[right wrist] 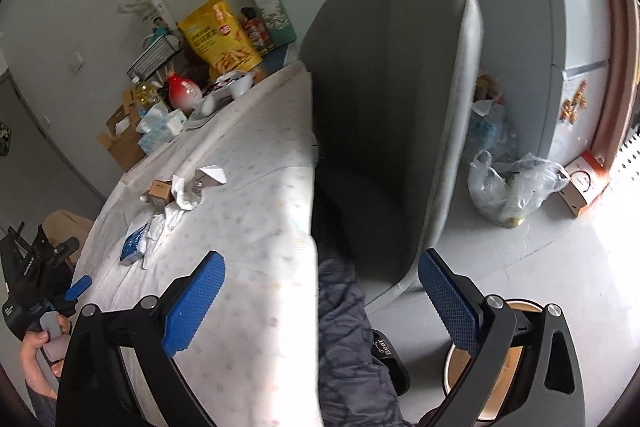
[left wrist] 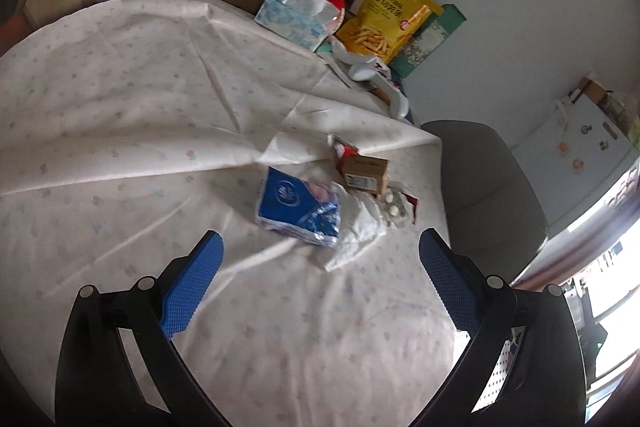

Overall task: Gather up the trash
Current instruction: 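Move both tools back over the table toward the remaining trash, then grasp the blue tissue pack with the left tool while the right grasps a clear wrapper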

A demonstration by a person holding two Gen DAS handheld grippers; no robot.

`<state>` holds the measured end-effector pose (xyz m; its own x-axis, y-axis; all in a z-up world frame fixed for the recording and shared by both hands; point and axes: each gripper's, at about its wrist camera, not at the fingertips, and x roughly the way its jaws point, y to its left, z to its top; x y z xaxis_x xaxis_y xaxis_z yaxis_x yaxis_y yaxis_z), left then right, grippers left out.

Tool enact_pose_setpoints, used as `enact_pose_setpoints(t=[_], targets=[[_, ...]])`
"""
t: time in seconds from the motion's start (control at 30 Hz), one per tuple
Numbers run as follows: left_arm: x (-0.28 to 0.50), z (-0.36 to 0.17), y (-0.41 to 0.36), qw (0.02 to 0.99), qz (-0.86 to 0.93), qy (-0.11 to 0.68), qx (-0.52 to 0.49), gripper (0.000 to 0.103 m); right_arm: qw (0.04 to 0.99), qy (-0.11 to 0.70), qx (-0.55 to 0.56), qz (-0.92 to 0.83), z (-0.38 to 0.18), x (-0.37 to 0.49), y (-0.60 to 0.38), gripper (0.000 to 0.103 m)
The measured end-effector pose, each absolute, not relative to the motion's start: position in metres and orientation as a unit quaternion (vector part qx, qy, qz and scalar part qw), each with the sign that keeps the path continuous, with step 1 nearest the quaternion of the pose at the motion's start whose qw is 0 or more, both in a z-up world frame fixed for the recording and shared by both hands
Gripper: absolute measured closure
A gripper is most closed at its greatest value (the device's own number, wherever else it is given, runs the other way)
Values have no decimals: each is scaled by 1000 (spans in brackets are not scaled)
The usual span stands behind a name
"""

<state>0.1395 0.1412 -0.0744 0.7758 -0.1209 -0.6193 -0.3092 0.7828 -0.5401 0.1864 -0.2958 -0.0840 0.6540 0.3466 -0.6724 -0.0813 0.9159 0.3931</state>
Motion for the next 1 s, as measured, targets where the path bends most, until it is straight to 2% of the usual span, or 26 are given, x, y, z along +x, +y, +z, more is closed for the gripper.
enact_pose_setpoints(t=[0.7,0.8,0.93,1.0], targets=[[219,-115,116,881,93,418,-199,7,885,414,145,157,-87,213,-241,11],[222,-116,112,884,111,417,-178,15,885,413,137,163,-85,214,-234,11],[221,-113,113,885,115,417,-171,46,884,413,133,172,-83,214,-225,11],[217,-111,118,884,109,416,-181,55,884,413,130,176,-82,214,-221,12]])
